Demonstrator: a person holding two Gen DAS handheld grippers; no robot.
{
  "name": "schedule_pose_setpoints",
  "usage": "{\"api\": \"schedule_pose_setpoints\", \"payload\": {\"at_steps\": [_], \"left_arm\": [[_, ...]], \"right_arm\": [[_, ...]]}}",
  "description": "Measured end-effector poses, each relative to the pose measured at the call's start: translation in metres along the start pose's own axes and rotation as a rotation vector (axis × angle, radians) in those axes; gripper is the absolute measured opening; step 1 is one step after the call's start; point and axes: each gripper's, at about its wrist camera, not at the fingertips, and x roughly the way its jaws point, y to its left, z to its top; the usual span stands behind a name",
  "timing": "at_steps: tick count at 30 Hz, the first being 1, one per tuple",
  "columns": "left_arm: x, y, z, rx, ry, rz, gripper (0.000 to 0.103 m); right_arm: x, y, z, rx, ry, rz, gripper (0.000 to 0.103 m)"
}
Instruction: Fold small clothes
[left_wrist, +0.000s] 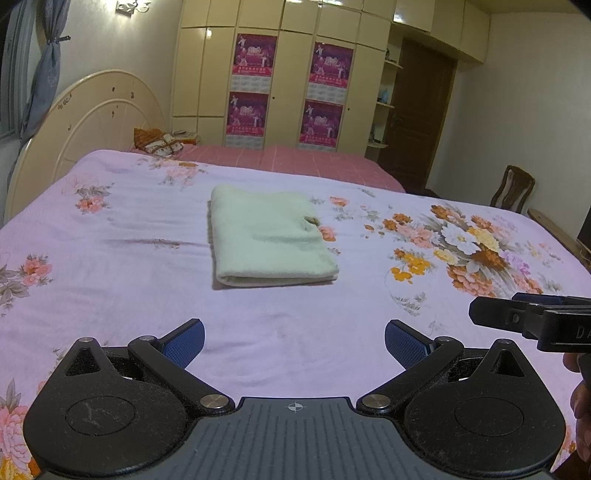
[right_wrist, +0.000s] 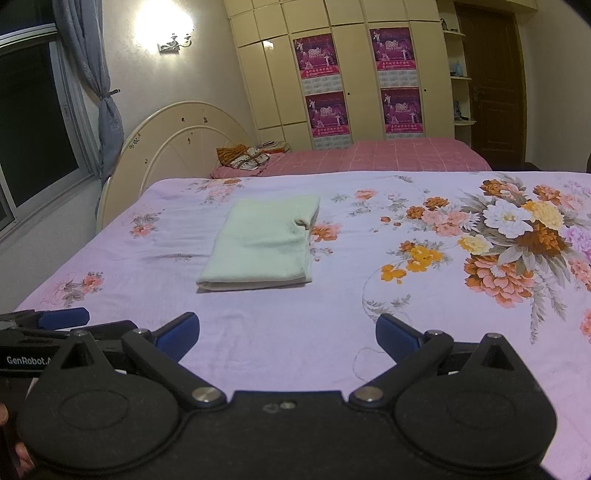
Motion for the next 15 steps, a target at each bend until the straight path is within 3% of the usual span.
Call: {"api": "schedule_pose_setpoints", "payload": {"at_steps": [15], "left_arm": [[-0.0037, -0.0015, 0.0016, 0.01, -0.054, -0.048, 0.103]], "right_arm": [[-0.0011, -0.0026, -0.0006, -0.003, -0.001, -0.002, 0.102]]}}
